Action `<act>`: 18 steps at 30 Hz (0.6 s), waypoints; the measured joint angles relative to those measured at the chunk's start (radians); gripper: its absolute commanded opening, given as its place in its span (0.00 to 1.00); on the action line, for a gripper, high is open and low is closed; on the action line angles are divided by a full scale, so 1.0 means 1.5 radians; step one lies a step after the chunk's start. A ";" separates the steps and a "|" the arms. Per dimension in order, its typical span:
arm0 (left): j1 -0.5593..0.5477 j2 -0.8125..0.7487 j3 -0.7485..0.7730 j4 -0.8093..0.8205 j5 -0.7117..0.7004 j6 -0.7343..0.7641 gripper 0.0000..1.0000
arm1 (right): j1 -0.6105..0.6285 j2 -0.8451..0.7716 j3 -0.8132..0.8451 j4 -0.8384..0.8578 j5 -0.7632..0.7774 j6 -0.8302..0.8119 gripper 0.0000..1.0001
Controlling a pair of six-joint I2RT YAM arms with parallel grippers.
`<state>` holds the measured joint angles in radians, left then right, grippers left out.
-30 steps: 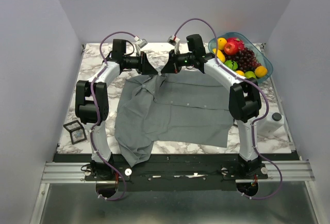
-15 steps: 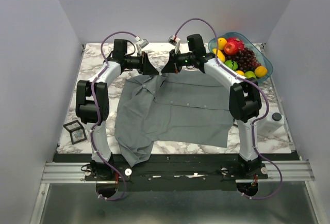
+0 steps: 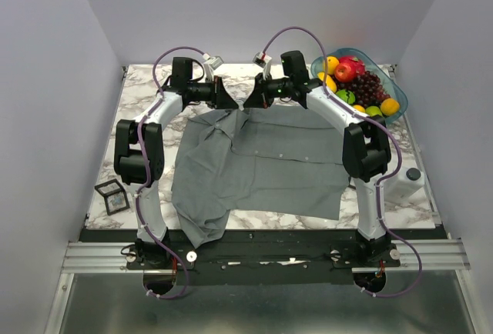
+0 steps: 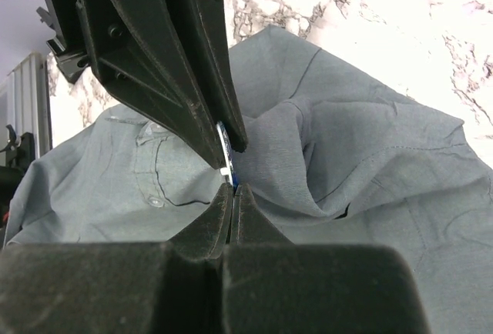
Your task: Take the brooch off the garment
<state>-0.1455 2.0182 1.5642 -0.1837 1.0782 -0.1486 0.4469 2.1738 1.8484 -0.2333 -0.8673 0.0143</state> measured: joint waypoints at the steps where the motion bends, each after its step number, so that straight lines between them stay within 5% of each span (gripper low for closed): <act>1: 0.000 0.000 0.000 0.002 -0.007 -0.008 0.22 | 0.000 0.001 0.000 0.000 0.003 -0.003 0.01; 8: -0.005 0.005 0.010 0.006 -0.063 -0.048 0.40 | -0.001 0.003 0.003 -0.001 0.013 -0.017 0.00; 18: 0.035 0.000 -0.012 0.061 -0.026 -0.065 0.34 | 0.006 0.003 0.004 -0.006 0.013 -0.020 0.00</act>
<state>-0.0933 2.0182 1.5459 -0.0917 1.0389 -0.2459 0.4564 2.1777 1.8542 -0.2420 -0.8471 -0.0162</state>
